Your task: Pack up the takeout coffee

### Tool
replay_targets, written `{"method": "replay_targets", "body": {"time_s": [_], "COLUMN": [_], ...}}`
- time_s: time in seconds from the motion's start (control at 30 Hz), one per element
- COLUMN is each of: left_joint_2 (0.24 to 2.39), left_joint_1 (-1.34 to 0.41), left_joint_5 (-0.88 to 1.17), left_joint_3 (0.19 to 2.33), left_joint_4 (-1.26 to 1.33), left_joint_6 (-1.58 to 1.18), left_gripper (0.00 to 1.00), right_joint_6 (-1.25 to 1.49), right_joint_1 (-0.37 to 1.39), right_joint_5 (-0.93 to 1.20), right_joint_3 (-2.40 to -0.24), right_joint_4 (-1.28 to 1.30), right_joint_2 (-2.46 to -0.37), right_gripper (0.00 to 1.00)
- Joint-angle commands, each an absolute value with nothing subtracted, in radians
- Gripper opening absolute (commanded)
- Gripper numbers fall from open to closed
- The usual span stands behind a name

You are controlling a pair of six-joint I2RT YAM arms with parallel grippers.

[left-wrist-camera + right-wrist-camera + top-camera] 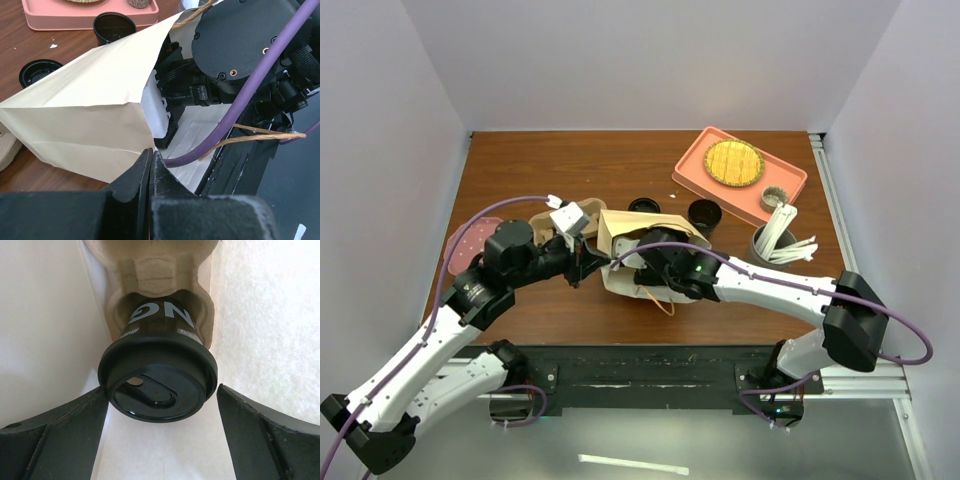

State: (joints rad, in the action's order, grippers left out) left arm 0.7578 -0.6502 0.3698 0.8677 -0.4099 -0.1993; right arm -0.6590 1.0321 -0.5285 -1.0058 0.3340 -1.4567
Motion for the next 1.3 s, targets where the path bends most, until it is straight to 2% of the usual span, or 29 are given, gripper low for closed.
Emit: {"method": "replay_targets", "body": {"time_s": [0.0,0.53,1.27], "left_joint_2": [0.773,0.882,0.928], "left_joint_1": [-0.652,-0.652,-0.65], "left_joint_5": [0.396,0.377,0.399], "left_joint_3": [0.92,1.044,1.097], "left_joint_4": [-0.353,-0.459,-0.477], "left_joint_6": [-0.227,-0.275,-0.308], "left_gripper": [0.0,0.0,0.0], "right_joint_6": [-0.629,-0.569,-0.523], "right_joint_1": [1.032,1.034,1.034], "right_joint_5": [-0.508,-0.38,-0.338], "right_joint_3": [-1.069,-1.186,-1.261], "right_joint_4": [0.391,0.58,0.699], "right_joint_2": [-1.407,-1.405,-1.378], "right_gripper": [0.94,0.92,0.97]}}
